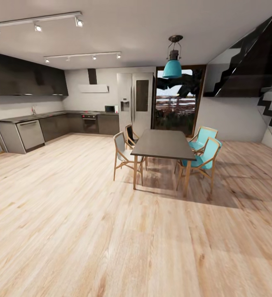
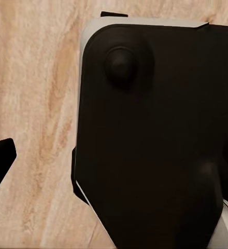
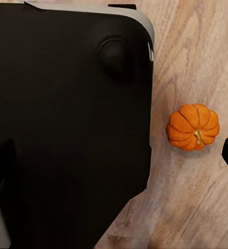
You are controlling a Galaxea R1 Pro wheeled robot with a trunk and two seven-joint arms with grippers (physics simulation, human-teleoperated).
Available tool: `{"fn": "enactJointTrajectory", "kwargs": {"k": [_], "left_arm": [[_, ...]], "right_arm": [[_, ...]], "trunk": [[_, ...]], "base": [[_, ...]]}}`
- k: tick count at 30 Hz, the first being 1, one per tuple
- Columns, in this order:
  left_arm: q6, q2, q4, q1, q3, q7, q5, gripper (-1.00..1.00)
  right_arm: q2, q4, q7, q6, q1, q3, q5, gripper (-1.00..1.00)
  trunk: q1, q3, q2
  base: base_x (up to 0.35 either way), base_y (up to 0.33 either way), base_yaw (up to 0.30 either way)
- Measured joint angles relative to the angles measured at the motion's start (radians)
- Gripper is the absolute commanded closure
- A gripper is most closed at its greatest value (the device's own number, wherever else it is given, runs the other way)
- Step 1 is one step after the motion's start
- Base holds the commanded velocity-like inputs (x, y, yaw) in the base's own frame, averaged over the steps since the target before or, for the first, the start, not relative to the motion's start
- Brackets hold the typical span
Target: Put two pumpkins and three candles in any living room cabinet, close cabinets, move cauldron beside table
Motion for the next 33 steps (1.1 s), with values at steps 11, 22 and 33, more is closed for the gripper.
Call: {"fn": "enactJointTrajectory", "kwargs": {"k": [11,22,33], "left_arm": [[0.000,0.006,-0.020,0.000,-0.002,-0.001,0.146,-1.00],[0.000,0.010,-0.021,0.000,-0.002,-0.001,0.152,-1.00],[0.000,0.009,-0.021,0.000,-0.002,-0.001,0.153,-1.00]], "right_arm": [[-0.001,-0.002,-0.003,0.000,0.000,-0.001,0.000,-1.00],[-0.002,-0.002,-0.002,0.001,-0.001,-0.001,-0.001,-1.00],[-0.002,-0.002,-0.002,0.001,-0.001,-0.001,-0.001,-1.00]], "trunk": [[-0.042,0.035,0.077],[-0.084,0.069,0.154],[-0.127,0.104,0.231]], "base": [[0.000,0.000,0.000],[0.000,0.000,0.000],[0.000,0.000,0.000]]}}
